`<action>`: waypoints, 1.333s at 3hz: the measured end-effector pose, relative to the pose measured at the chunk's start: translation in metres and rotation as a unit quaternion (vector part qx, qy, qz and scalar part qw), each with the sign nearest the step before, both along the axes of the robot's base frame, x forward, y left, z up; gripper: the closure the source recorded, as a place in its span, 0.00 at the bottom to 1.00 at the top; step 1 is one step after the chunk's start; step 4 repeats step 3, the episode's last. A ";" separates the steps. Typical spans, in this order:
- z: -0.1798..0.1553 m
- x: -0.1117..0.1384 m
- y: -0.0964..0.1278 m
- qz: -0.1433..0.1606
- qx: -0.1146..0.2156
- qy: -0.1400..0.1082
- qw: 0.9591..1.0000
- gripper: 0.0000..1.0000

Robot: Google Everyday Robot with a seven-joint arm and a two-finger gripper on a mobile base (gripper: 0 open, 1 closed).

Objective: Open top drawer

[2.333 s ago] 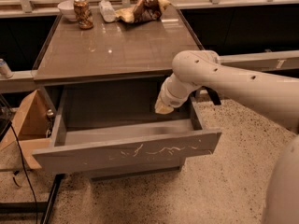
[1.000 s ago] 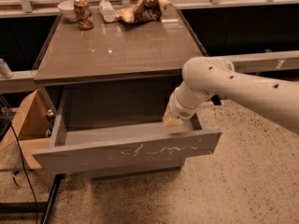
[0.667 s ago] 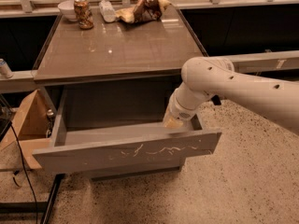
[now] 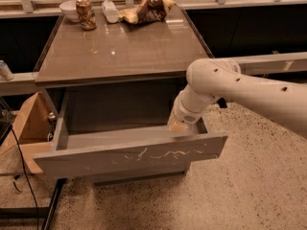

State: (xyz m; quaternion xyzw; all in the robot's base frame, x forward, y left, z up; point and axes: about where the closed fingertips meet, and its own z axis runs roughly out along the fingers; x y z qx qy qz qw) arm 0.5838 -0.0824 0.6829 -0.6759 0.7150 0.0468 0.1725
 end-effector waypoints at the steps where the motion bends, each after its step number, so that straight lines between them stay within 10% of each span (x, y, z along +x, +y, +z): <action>1: 0.000 0.000 0.000 0.000 0.000 0.000 1.000 0.29; 2: 0.000 0.000 0.000 0.000 0.000 0.000 1.000 0.00; 4: 0.000 0.000 0.000 0.000 0.000 0.000 1.000 0.00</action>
Offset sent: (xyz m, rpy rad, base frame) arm 0.0000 0.0000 0.0000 0.0000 0.0000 0.0000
